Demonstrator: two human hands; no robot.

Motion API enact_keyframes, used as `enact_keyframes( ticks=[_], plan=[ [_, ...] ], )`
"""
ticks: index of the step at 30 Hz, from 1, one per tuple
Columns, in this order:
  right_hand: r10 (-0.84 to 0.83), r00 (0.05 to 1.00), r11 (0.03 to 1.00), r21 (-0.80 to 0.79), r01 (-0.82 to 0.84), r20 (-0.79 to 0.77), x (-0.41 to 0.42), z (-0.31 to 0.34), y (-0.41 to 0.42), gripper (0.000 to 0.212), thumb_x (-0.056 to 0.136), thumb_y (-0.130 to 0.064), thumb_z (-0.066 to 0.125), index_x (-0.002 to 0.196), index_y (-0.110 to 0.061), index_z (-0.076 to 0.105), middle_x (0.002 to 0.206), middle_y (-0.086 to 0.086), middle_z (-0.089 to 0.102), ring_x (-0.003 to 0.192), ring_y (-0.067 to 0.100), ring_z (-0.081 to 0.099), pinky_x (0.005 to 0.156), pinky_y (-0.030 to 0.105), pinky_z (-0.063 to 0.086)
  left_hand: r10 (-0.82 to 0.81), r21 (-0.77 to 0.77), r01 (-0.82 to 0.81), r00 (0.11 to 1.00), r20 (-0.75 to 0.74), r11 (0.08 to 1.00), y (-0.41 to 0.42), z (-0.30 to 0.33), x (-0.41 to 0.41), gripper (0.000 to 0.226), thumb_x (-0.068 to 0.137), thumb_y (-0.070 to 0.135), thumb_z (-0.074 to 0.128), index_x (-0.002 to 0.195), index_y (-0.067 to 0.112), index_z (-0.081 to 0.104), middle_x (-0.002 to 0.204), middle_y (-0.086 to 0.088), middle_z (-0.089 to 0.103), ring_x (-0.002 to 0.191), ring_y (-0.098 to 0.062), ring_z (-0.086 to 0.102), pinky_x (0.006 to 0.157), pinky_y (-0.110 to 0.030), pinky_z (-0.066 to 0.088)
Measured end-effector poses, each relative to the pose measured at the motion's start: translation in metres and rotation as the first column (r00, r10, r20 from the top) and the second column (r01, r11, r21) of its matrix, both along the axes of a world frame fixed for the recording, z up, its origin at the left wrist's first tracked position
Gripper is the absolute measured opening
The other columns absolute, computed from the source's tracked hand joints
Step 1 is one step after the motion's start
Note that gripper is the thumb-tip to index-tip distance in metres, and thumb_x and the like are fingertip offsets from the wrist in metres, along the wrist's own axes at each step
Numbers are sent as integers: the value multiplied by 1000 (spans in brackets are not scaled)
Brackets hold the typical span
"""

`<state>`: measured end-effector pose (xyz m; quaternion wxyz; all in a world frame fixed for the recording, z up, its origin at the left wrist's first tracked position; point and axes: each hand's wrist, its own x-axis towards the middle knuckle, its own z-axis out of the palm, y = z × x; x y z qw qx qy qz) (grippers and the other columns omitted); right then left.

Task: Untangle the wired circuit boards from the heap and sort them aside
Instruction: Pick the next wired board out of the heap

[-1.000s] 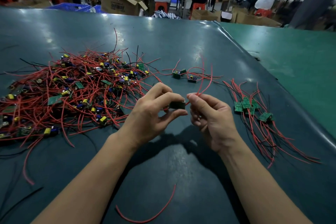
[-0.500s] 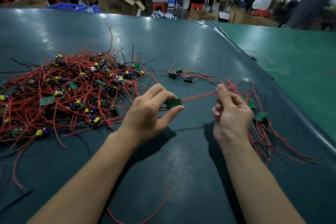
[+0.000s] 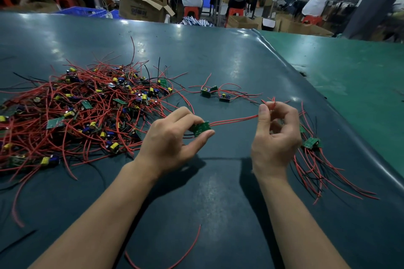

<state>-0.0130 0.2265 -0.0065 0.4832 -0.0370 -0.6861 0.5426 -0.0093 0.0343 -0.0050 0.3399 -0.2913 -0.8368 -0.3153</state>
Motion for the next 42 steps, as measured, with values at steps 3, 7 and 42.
enact_keyframes(
  ticks=[3,7,42],
  plan=[
    [582,806,727,-511,-458,106,3,3,-4,24,82,-33,72,97,-20,59,76,1,59,46,6,49,37,20,39,59,77,-55,997,-57,996,-3,-1,-2,24,86,26,75,91,2,70,85,-7,63,72,-22,61,61,-37,53],
    [917,366,373,-664,-649,158,10,-2,-20,31,72,-37,71,95,-16,73,67,2,58,45,9,49,34,17,34,33,70,-29,998,-59,997,-3,-3,-1,25,88,27,74,94,3,71,87,-7,63,73,-22,62,61,-37,53],
    [685,713,633,-607,-481,150,7,1,-14,38,84,-45,62,111,-18,64,67,-2,61,37,7,45,32,15,31,263,214,-236,959,-103,948,3,-3,3,23,89,30,72,98,8,72,90,-4,65,73,-17,60,55,-37,53]
  ],
)
